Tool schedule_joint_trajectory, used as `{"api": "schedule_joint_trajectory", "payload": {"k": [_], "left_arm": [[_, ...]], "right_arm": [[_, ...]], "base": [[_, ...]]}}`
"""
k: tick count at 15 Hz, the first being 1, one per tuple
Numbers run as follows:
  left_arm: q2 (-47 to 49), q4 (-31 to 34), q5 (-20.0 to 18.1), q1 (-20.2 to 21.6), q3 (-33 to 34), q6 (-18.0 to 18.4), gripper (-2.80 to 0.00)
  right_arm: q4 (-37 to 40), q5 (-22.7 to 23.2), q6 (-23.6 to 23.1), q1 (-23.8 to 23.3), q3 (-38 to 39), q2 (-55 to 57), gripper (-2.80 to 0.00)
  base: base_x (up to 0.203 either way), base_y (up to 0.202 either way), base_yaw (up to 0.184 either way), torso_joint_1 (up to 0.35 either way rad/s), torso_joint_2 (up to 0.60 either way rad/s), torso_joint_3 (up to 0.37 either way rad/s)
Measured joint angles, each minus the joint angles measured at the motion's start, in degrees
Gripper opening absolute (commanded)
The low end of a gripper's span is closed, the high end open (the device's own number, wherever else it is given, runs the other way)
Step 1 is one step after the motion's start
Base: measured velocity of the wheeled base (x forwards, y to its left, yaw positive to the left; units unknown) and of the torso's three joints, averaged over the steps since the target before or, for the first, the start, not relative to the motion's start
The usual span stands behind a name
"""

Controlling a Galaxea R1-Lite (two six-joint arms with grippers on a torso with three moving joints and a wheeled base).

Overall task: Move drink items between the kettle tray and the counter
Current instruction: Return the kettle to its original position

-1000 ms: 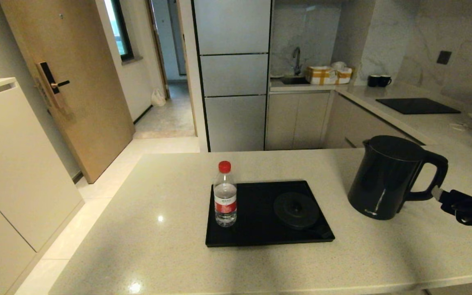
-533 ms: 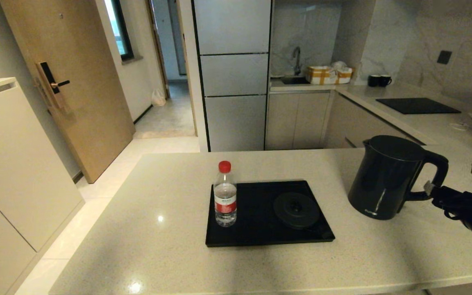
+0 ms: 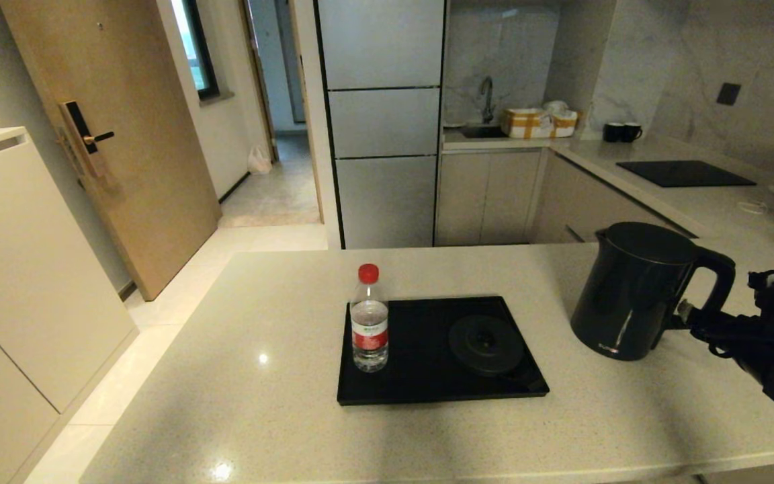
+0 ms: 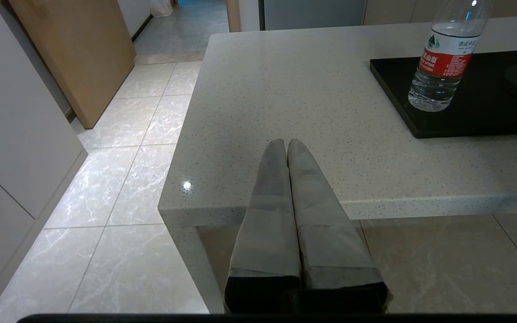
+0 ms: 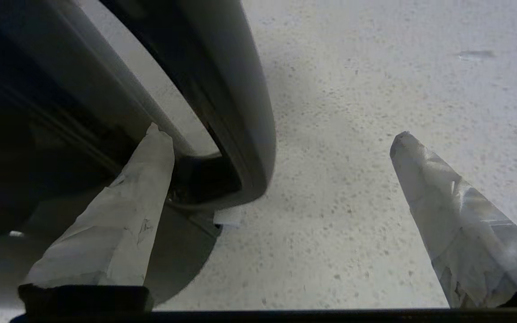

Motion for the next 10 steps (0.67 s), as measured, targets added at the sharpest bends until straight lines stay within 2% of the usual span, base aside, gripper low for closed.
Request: {"api": "schedule_joint_trajectory", "payload": {"k": [10], "left_arm": [[0.0, 0.0, 0.0, 0.0, 0.0, 0.0, -2.8]], "right_arm": [[1.3, 1.8, -2.5, 0.4, -8.2, 3.7, 0.0]], "base": [[0.0, 0.0, 0.0, 0.0, 0.0, 0.0]]}}
